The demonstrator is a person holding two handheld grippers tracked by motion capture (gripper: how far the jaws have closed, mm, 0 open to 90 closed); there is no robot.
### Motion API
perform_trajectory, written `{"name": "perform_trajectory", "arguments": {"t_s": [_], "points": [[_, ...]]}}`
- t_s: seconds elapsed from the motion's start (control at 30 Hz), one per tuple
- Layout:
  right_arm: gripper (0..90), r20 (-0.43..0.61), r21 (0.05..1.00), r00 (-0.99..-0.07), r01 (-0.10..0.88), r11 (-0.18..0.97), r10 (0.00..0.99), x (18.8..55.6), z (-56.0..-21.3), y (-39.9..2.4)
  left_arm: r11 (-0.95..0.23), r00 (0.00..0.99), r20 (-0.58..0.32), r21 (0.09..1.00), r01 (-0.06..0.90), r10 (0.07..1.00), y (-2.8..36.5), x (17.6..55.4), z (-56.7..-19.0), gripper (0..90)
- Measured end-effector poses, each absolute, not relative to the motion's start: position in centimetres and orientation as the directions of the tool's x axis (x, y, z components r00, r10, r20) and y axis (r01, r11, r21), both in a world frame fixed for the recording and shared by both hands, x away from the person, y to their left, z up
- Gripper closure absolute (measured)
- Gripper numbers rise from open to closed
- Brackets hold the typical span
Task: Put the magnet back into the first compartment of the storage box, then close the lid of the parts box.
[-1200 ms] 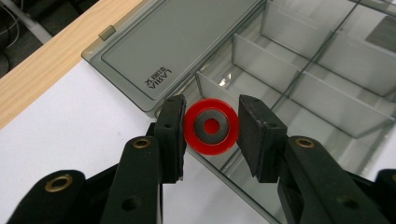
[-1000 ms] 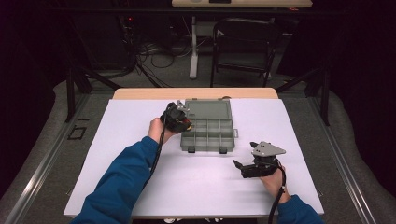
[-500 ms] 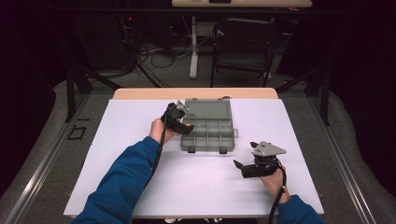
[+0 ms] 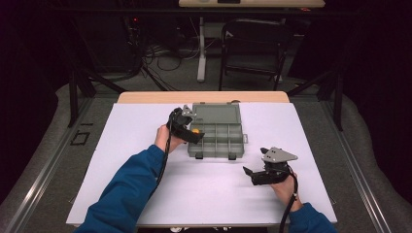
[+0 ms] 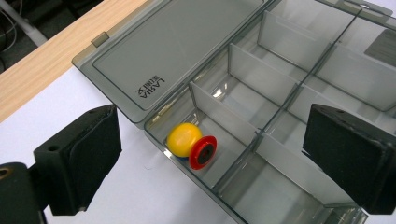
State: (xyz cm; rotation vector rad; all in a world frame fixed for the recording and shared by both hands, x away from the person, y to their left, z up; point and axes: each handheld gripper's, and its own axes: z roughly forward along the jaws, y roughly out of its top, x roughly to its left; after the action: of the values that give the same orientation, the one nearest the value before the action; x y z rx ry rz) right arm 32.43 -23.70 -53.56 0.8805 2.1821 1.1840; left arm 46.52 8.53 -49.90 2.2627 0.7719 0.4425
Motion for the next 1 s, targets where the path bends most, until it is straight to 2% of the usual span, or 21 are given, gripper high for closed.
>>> {"name": "perform_trajectory", "arguments": {"t_s": [0.17,0.47,0.83,1.0], "points": [[5.7,-0.12,0.861,-0.665,0.3,0.411,0.737,32.4,-53.5,-23.7,-0.574,0.763,0.086,0.713,0.403,0.641,8.5,46.3,-50.2,0.4],[5.8,-0.123,0.86,-0.666,0.298,0.413,0.736,32.4,-53.5,-23.7,-0.591,0.772,0.087,0.699,0.403,0.629,7.9,46.2,-51.1,1.0],[5.9,-0.124,0.861,-0.664,0.298,0.413,0.737,32.4,-53.5,-23.7,-0.609,0.79,0.082,0.686,0.397,0.607,7.0,45.9,-52.4,17.7],[5.9,-0.125,0.86,-0.665,0.297,0.415,0.736,32.4,-53.5,-23.6,-0.601,0.793,0.072,0.694,0.396,0.606,7.0,45.7,-52.7,30.2]]}}
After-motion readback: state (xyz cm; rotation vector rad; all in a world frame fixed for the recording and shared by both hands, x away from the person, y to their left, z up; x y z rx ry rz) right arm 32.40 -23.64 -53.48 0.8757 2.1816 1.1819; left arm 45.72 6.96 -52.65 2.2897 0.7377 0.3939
